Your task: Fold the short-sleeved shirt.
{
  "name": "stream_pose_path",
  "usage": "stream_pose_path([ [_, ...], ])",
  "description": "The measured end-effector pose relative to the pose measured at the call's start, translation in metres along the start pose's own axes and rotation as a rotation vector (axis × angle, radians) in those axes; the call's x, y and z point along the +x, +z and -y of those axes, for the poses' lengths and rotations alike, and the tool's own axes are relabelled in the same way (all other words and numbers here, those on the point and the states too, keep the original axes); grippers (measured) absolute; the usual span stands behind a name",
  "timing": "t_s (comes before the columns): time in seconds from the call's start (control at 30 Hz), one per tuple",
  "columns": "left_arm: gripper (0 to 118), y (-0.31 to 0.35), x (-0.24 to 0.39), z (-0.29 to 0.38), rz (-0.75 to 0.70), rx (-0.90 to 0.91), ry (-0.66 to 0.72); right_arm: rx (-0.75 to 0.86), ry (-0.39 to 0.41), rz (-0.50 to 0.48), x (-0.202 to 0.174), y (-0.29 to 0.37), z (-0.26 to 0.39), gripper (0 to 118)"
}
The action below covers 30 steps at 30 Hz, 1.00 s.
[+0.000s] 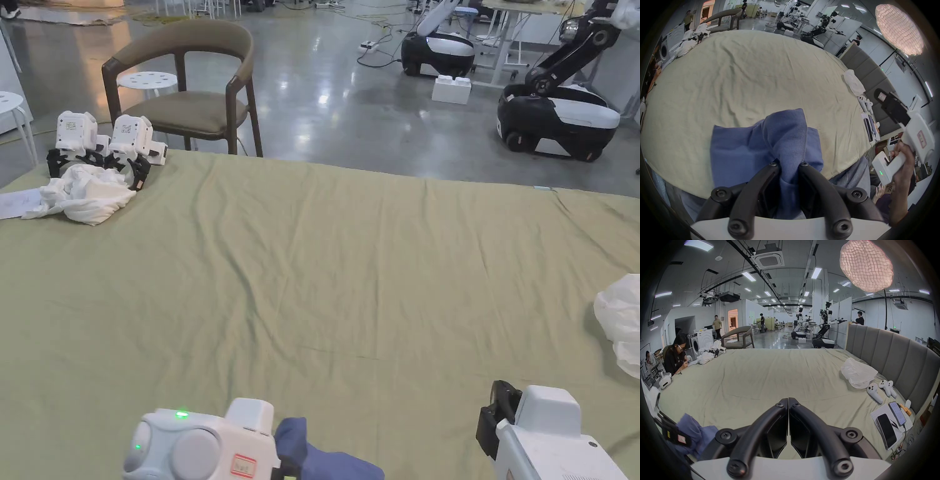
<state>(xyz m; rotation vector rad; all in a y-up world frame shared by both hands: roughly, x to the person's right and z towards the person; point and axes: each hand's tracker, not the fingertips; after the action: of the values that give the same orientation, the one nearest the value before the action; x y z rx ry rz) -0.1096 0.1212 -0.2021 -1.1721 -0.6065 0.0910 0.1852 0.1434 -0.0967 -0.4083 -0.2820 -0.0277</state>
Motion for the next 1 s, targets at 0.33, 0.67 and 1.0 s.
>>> stream_pose_path([
  [0.33,15,-0.040,0.026,0.006,-0.045,-0.032,-0.006,-0.006,-0.001,0.009,0.003,0.000,0.002,0],
  [0.67,67,-0.007,0.011,-0.002,0.154,0.018,0.038,-0.009,-0.009,0.010,0.004,0.002,0.005,0],
  [1.0,12,-0.059,-0.017,0.013,0.224,-0.045,0.131,-0.005,-0.009,0.017,0.007,0.005,0.004,0],
])
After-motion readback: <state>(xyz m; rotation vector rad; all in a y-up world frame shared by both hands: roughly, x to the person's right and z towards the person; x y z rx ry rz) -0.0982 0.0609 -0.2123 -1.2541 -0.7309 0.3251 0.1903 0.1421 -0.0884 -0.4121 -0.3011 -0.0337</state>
